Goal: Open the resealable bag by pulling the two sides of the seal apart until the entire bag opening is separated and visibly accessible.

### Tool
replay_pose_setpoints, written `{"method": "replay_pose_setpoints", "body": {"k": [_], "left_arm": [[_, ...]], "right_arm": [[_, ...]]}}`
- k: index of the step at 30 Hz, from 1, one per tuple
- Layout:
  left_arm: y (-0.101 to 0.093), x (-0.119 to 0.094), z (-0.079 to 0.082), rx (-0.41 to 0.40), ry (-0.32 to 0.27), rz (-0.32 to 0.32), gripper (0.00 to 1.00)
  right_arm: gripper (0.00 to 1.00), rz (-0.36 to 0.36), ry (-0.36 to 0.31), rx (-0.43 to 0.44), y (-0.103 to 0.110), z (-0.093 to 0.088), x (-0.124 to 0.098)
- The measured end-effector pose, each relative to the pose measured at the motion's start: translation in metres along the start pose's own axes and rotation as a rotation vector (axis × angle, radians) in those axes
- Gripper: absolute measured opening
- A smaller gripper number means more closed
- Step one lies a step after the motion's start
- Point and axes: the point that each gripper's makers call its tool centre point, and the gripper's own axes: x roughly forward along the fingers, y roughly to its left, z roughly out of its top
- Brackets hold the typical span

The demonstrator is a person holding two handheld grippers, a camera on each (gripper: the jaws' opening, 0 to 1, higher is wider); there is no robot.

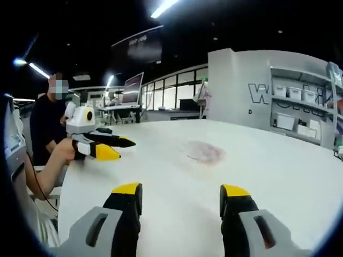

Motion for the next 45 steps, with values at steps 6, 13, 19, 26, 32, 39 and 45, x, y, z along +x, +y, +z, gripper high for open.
{"method": "replay_pose_setpoints", "body": {"k": [6,13,19,26,32,39,45], "left_arm": [[0.002,-0.004,0.001,0.0,-0.01,0.007,0.7],[0.0,-0.005,0.002,0.009,-0.02,-0.005,0.71],[0.001,-0.006,-0.001,0.012,-0.005,-0.003,0.73],[0.002,-0.007,-0.002,0.016,0.0,0.0,0.77],[0.004,-0.01,0.0,0.026,-0.011,0.013,0.83],[0.009,-0.012,0.002,0.076,-0.022,0.059,0.91],[0.01,-0.011,0.001,0.087,-0.014,0.064,0.94]], "right_arm": [[0.66,-0.007,-0.008,-0.001,0.003,-0.002,-0.004],[0.7,-0.023,-0.018,0.001,0.001,-0.001,-0.007],[0.71,-0.022,-0.015,0.005,0.003,-0.003,-0.008],[0.76,-0.031,-0.019,0.012,0.004,-0.004,-0.008],[0.88,-0.032,-0.035,0.029,0.005,-0.004,-0.009],[0.96,-0.046,-0.048,0.039,0.005,-0.003,-0.011],[0.99,-0.046,-0.054,0.038,0.008,-0.003,-0.014]]}}
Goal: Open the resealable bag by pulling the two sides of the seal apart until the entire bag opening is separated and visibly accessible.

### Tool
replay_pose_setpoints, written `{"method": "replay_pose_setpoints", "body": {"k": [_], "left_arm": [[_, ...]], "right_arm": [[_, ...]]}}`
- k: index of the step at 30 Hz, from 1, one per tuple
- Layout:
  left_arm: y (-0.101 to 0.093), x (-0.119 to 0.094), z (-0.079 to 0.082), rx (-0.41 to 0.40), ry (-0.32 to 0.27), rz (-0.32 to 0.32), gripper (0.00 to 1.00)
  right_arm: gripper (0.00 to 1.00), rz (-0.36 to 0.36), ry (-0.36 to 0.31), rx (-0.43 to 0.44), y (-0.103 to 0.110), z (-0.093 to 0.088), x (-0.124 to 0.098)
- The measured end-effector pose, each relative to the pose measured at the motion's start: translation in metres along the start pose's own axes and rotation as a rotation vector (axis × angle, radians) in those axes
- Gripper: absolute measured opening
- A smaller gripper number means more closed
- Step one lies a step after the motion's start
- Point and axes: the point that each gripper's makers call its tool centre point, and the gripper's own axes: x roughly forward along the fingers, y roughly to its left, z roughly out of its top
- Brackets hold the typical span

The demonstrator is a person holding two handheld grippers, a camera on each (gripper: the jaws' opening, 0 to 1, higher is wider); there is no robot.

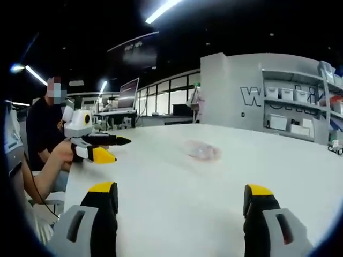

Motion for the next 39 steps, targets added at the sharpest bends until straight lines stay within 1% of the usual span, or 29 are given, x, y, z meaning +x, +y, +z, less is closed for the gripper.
{"method": "replay_pose_setpoints", "body": {"k": [6,10,13,16,20,22,25,29,31,33,39], "left_arm": [[0.0016,-0.0008,0.0006,0.012,-0.002,0.009,0.99],[0.0036,-0.0027,0.0021,0.021,-0.011,0.018,0.99],[0.0013,-0.0029,0.0032,0.021,-0.018,0.007,0.99],[0.0024,-0.0029,0.0032,0.022,-0.019,0.012,0.99],[0.0028,-0.0026,0.0041,0.016,-0.023,0.012,0.99],[0.0032,-0.0027,0.0046,0.012,-0.027,0.011,0.99],[0.0033,-0.0041,0.0061,-0.017,-0.037,-0.004,0.99],[0.0031,-0.0039,0.0069,-0.028,-0.044,-0.008,0.99],[0.0044,-0.0033,0.0061,-0.02,-0.039,0.004,0.99],[0.006,-0.0033,0.0055,-0.014,-0.036,0.017,0.99],[0.0051,-0.0048,0.0067,-0.031,-0.044,0.009,0.99]], "right_arm": [[0.99,-0.01,-0.003,0.005,-0.0013,0.0003,-0.0019],[0.99,-0.013,0.003,0.009,-0.0013,-0.0015,-0.0026],[0.99,-0.016,0.003,0.009,0.0001,-0.0033,-0.0041],[0.99,-0.03,-0.005,-0.003,-0.0003,-0.004,-0.0065],[0.99,-0.033,-0.025,-0.019,0.0008,-0.0008,-0.0068],[0.99,-0.034,-0.022,-0.03,0.0012,-0.001,-0.0058],[0.99,-0.046,-0.017,-0.032,-0.0003,-0.0021,-0.0052],[0.99,-0.063,-0.05,-0.006,-0.006,0.0006,-0.0076],[0.99,-0.067,-0.064,0.014,-0.0084,0.0019,-0.0083],[0.99,-0.062,-0.07,0.012,-0.0069,0.0028,-0.0082],[0.99,-0.054,-0.04,-0.013,-0.0023,-0.0018,-0.0068]]}}
